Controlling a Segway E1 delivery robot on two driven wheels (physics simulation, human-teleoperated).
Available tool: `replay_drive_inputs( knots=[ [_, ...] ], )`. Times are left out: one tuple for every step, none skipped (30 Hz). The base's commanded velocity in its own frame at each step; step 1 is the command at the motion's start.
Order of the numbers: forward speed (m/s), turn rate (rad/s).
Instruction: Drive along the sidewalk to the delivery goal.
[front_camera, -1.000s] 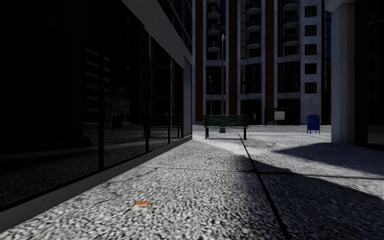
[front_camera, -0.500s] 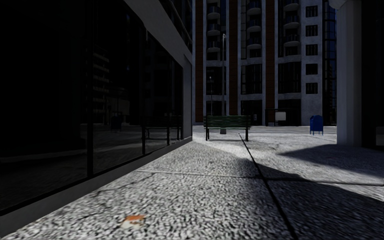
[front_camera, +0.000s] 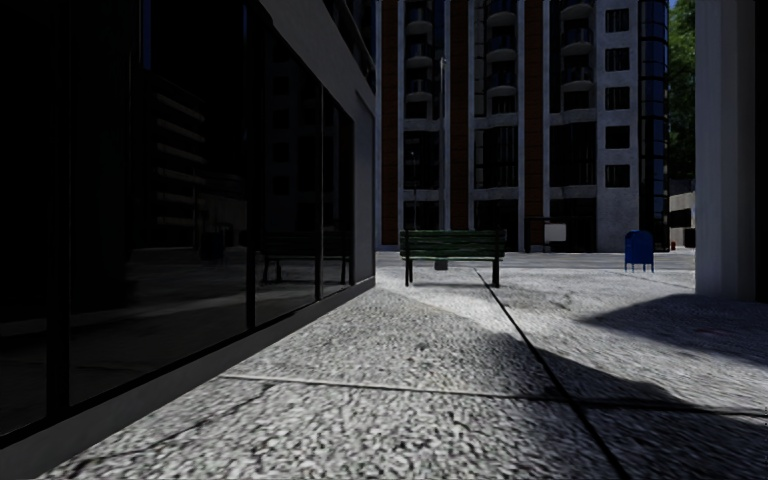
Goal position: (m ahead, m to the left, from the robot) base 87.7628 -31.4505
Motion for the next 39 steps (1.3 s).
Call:
replay_drive_inputs(
  knots=[
    [1.79,-0.23],
    [1.79,-0.23],
    [1.79,-0.23],
    [1.79,-0.23],
    [1.79,-0.23],
    [1.79,-0.23],
    [1.79,-0.23],
    [1.79,-0.23],
    [1.79,-0.23],
    [1.79,-0.23],
    [1.79,-0.23],
    [1.79,-0.23],
    [1.79,-0.23],
    [1.79,-0.23],
    [1.79,-0.23],
    [1.79,-0.23],
    [1.79,-0.23],
    [1.79,-0.23],
    [1.79,-0.23],
    [1.79,-0.23],
    [1.79,-0.24],
    [1.79,-0.27],
    [1.78,-0.35],
    [1.78,-0.35],
    [1.78,-0.43],
    [1.77,-0.46],
    [1.76,-0.47],
    [1.75,-0.47],
    [1.75,-0.47],
    [1.74,-0.47],
    [1.74,-0.47],
    [1.74,-0.48],
    [1.74,-0.48],
    [1.73,-0.48],
    [1.70,-0.49],
    [1.65,-0.52],
    [1.65,-0.52],
    [1.63,-0.55],
    [1.61,-0.55]
  ],
)
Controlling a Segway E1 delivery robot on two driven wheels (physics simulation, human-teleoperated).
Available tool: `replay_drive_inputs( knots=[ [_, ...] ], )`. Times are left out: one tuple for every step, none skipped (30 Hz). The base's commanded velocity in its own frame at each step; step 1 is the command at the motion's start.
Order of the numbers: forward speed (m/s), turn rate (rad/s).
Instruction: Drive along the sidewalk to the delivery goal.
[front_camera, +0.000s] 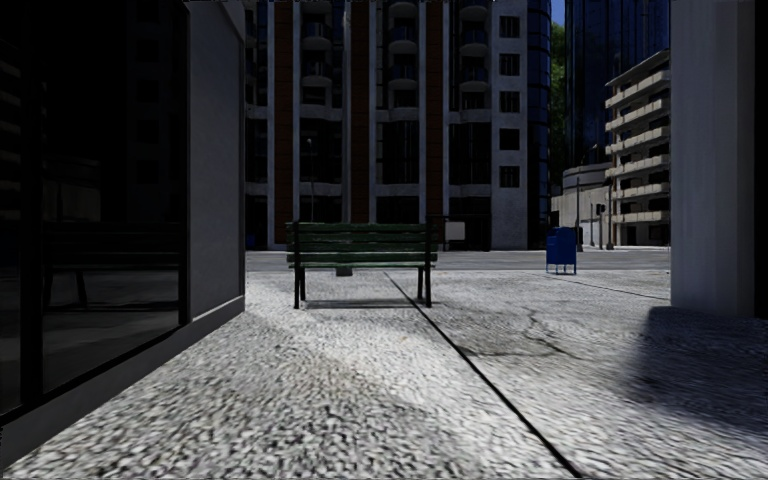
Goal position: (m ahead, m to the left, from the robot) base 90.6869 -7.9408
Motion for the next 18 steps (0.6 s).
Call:
replay_drive_inputs(
  knots=[
    [1.61,-0.55],
    [1.61,-0.55],
    [1.61,-0.55],
    [1.61,-0.55],
    [1.61,-0.55],
    [1.61,-0.55],
    [1.61,-0.55],
    [1.61,-0.55],
    [1.61,-0.55],
    [1.61,-0.55],
    [1.61,-0.55],
    [1.61,-0.55],
    [1.61,-0.55],
    [1.61,-0.55],
    [1.61,-0.55],
    [1.61,-0.55],
    [1.61,-0.55],
    [1.61,-0.53]
  ],
)
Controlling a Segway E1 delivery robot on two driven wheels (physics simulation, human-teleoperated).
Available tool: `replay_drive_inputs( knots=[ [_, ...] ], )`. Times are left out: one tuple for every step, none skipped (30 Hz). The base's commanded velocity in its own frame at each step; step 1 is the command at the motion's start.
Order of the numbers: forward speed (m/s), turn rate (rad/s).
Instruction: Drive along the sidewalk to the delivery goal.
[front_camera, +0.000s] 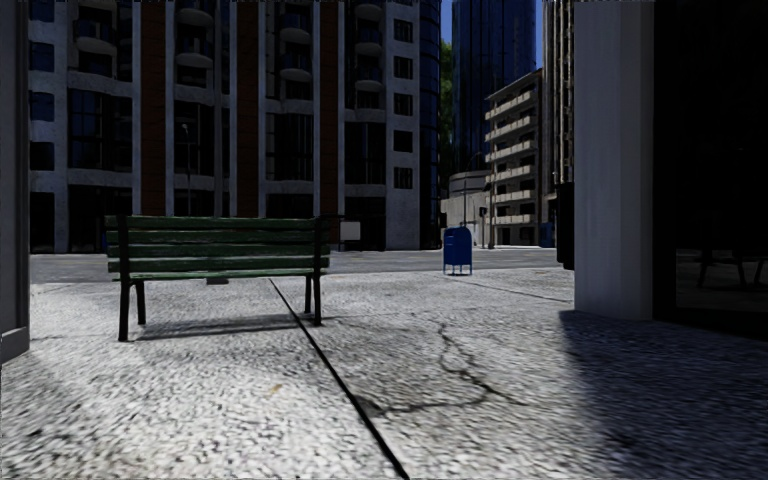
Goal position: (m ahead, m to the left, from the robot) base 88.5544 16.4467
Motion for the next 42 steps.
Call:
replay_drive_inputs(
  knots=[
    [1.61,-0.42],
    [1.61,-0.42],
    [1.61,-0.36],
    [1.61,-0.33],
    [1.61,-0.32],
    [1.61,-0.32],
    [1.61,-0.32],
    [1.61,-0.32],
    [1.61,-0.32],
    [1.61,-0.32],
    [1.61,-0.32],
    [1.61,-0.32],
    [1.61,-0.32],
    [1.61,-0.32],
    [1.61,-0.32],
    [1.61,-0.28],
    [1.61,0.00],
    [1.61,0.00],
    [1.61,0.00],
    [1.61,0.00],
    [1.61,0.00],
    [1.61,0.00],
    [1.61,0.00],
    [1.61,0.00],
    [1.61,0.00],
    [1.61,0.00],
    [1.61,0.00],
    [1.61,0.00],
    [1.61,0.00],
    [1.61,0.00],
    [1.61,0.00],
    [1.61,0.00],
    [1.61,0.00],
    [1.61,0.00],
    [1.61,0.00],
    [1.61,0.00],
    [1.61,0.00],
    [1.61,0.00],
    [1.63,0.00],
    [1.63,0.00],
    [1.63,0.00],
    [1.64,0.00]
  ],
)
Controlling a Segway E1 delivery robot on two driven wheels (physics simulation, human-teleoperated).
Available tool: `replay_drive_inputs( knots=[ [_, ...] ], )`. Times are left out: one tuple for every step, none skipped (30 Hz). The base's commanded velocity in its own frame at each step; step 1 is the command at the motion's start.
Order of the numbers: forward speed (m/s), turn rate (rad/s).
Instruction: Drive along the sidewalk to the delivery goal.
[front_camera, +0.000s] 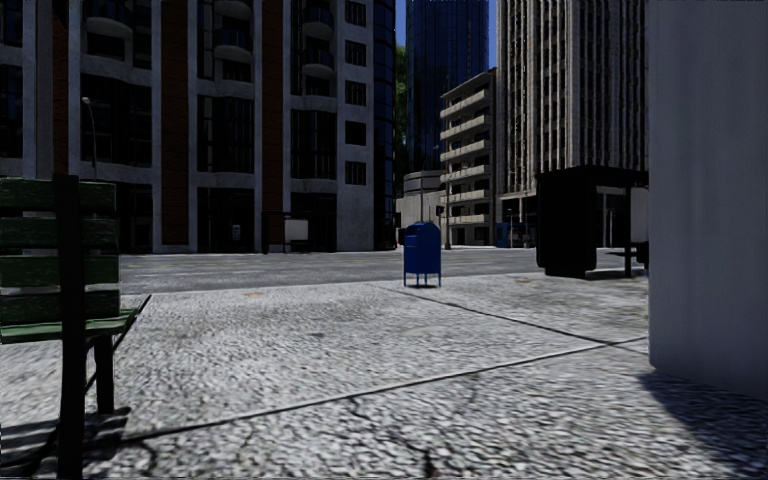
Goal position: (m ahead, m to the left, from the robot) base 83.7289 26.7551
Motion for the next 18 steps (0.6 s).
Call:
replay_drive_inputs(
  knots=[
    [1.65,0.00],
    [1.65,0.00],
    [1.65,0.00],
    [1.65,0.00],
    [1.65,0.00],
    [1.65,0.00],
    [1.65,0.00],
    [1.65,0.00],
    [1.65,0.00],
    [1.65,0.00],
    [1.65,0.00],
    [1.65,0.00],
    [1.65,0.01],
    [1.65,0.04],
    [1.65,0.08],
    [1.65,0.13],
    [1.65,0.13],
    [1.65,0.16]
  ],
)
